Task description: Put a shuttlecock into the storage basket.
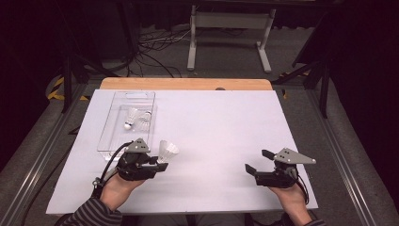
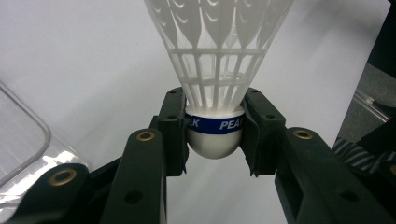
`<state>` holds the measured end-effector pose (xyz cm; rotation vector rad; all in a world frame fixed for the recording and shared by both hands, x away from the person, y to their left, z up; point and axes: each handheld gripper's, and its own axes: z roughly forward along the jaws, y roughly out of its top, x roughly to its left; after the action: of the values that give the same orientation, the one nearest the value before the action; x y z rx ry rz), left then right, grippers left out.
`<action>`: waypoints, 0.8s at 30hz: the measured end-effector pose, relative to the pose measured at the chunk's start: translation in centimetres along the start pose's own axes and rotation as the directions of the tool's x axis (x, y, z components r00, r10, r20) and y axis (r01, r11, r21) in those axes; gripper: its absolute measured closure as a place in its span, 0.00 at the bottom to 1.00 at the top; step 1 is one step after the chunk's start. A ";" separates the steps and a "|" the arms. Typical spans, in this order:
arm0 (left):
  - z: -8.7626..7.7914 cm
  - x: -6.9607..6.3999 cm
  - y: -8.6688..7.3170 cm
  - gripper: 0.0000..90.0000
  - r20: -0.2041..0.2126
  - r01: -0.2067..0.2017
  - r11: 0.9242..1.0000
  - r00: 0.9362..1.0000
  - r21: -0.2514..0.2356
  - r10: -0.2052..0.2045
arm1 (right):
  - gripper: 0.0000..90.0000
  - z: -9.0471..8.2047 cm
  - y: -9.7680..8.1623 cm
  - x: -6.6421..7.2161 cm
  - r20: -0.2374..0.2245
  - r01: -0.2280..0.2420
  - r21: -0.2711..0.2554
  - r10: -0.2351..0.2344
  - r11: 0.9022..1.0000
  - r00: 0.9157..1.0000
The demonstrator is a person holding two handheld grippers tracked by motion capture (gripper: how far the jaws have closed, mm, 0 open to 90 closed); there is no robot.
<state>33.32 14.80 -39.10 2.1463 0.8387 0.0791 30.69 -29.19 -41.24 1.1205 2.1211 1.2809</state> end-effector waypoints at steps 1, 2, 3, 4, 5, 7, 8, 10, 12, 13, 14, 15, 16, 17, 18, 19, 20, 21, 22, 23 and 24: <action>-0.1 0.1 0.0 0.72 -0.009 -0.006 1.000 1.000 -0.003 0.006 | 0.16 0.0 -0.1 -0.1 0.003 0.000 0.000 0.000 1.000 1.000; -0.2 0.1 0.0 0.72 -0.010 -0.004 1.000 1.000 -0.004 0.004 | 0.16 0.0 -0.3 -0.2 0.009 0.001 0.001 -0.001 1.000 1.000; -0.3 0.2 0.0 0.72 -0.011 -0.004 1.000 1.000 -0.005 0.004 | 0.15 -0.1 -0.5 -0.3 0.012 0.000 0.000 0.000 1.000 1.000; -0.4 0.2 0.0 0.72 -0.014 -0.003 1.000 1.000 -0.007 0.003 | 0.15 -0.1 -0.6 -0.4 0.014 -0.001 -0.003 0.001 1.000 1.000; -0.5 0.3 0.0 0.72 -0.011 0.003 1.000 1.000 -0.010 -0.003 | 0.15 -0.1 -0.7 -0.4 0.016 -0.004 -0.007 0.004 1.000 1.000; -0.7 0.4 0.0 0.72 -0.016 0.004 1.000 1.000 -0.015 -0.004 | 0.15 -0.2 -0.9 -0.5 0.020 -0.009 -0.012 0.010 1.000 1.000; -0.8 0.4 0.0 0.72 -0.020 0.005 1.000 1.000 -0.018 -0.005 | 0.15 -0.3 -1.0 -0.5 0.022 -0.011 -0.014 0.011 1.000 1.000; -0.8 0.4 -0.1 0.72 -0.017 0.012 1.000 1.000 -0.020 -0.012 | 0.15 -0.3 -1.1 -0.6 0.027 -0.011 -0.017 0.011 1.000 1.000; -0.9 0.5 -0.1 0.72 -0.018 0.014 1.000 1.000 -0.019 -0.014 | 0.15 -0.3 -1.3 -0.6 0.032 -0.015 -0.016 0.015 1.000 0.999; -1.0 0.5 -0.1 0.72 -0.019 0.011 1.000 1.000 -0.018 -0.012 | 0.15 -0.3 -1.4 -0.7 0.037 -0.014 -0.015 0.015 1.000 0.999; -1.0 0.6 -0.1 0.72 -0.025 0.010 1.000 1.000 -0.020 -0.011 | 0.15 -0.2 -1.5 -0.7 0.035 -0.018 -0.016 0.018 1.000 0.999; -1.1 0.6 0.0 0.72 -0.027 0.009 1.000 1.000 -0.019 -0.010 | 0.15 -0.2 -1.6 -0.8 0.034 -0.021 -0.016 0.021 1.000 0.999; -1.2 0.7 0.0 0.72 -0.027 0.004 1.000 1.000 -0.020 -0.005 | 0.15 -0.2 -1.6 -0.8 0.034 -0.021 -0.016 0.022 1.000 0.999; -1.3 0.7 0.0 0.72 -0.028 0.011 1.000 1.000 -0.023 -0.012 | 0.15 -0.2 -1.7 -0.8 0.035 -0.025 -0.014 0.025 1.000 0.999; -1.4 0.7 0.0 0.72 -0.029 0.011 1.000 1.000 -0.026 -0.011 | 0.15 -0.2 -1.8 -0.8 0.036 -0.026 -0.012 0.026 1.000 0.999; -1.5 0.7 0.1 0.72 -0.030 0.012 0.999 0.999 -0.029 -0.013 | 0.15 -0.2 -1.8 -0.9 0.038 -0.025 -0.012 0.026 1.000 0.999; -1.7 0.7 0.1 0.72 -0.029 0.019 0.999 0.999 -0.032 -0.020 | 0.15 -0.2 -1.9 -0.9 0.041 -0.026 -0.011 0.027 1.000 0.999; -1.8 0.8 0.1 0.72 -0.029 0.017 0.999 0.999 -0.036 -0.018 | 0.15 -0.2 -2.0 -0.9 0.042 -0.030 -0.014 0.031 0.999 0.999; -1.9 0.9 0.1 0.72 -0.031 0.022 0.999 0.999 -0.037 -0.023 | 0.15 -0.2 -2.2 -1.0 0.042 -0.034 -0.014 0.035 0.999 0.999; -2.0 1.0 0.1 0.72 -0.034 0.024 0.999 0.999 -0.041 -0.025 | 0.15 -0.1 -2.3 -1.0 0.038 -0.033 -0.015 0.034 0.999 0.999; -2.2 1.1 0.1 0.72 -0.035 0.029 0.999 0.999 -0.044 -0.030 | 0.15 -0.1 -2.4 -0.9 0.040 -0.032 -0.011 0.033 0.999 0.999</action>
<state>33.57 16.88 -37.79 2.0965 0.8815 0.1199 30.20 -30.58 -43.30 1.1710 2.0724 1.2719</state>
